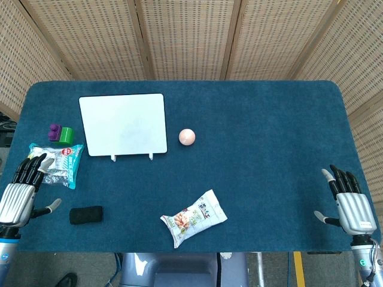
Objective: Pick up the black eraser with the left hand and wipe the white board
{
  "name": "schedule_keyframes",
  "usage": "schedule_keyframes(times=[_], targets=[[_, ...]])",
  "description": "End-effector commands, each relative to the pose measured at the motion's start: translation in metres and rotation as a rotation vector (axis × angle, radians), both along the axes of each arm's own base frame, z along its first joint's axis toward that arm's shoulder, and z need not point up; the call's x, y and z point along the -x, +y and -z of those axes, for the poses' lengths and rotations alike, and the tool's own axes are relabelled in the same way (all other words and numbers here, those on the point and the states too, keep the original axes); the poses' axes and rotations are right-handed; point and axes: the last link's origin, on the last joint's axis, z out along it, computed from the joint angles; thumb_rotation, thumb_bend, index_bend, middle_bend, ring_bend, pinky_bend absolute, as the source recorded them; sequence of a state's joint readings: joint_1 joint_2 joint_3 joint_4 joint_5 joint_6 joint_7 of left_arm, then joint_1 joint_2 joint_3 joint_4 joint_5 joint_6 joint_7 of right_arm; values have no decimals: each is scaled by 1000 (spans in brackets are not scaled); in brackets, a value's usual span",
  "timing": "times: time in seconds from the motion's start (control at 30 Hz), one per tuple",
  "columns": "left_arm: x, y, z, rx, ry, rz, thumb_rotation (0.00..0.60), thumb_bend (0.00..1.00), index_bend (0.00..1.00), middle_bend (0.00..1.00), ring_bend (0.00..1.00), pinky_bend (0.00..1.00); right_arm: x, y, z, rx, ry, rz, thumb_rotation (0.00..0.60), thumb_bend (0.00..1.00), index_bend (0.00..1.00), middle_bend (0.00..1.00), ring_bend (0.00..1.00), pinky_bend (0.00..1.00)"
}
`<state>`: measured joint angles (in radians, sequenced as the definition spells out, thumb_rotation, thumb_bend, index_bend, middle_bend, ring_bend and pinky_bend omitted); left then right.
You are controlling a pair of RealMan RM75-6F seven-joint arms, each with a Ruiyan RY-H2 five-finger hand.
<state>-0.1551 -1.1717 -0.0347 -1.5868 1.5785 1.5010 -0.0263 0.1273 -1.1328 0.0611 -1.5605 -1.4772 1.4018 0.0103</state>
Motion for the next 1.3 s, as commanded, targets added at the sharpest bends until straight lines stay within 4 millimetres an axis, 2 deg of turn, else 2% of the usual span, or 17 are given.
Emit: schedule_keyframes(times=[0.03,0.37,0.6,0.93,1.07,1.3], targets=[[0,-1,0,1,2,0,600,209,1,0,0,20,0,0,0,2,-2,0,600,0,0,0,0,0],[2,-9,3,26,18,-24,600,209,1,0,0,20,0,0,-1,0,-5,2,600,0,0,0,0,0],[24,-26,26,215,85,-185,600,213,1,0,0,20,1,0,-5,13,-18,6,600,0,0,0,0,0],[43,-27,59,364,100,-259,600,217,46,0,0,70,2,1,-9,16,-35,5,600,0,0,0,0,0],[43,-23,69,369,114,-259,600,222,102,76,45,151,3,1,-10,21,-39,7,600,0,0,0,0,0],[41,-15,88,354,120,-245,600,226,186,171,133,227,4,0,-12,22,-46,12,600,0,0,0,0,0]])
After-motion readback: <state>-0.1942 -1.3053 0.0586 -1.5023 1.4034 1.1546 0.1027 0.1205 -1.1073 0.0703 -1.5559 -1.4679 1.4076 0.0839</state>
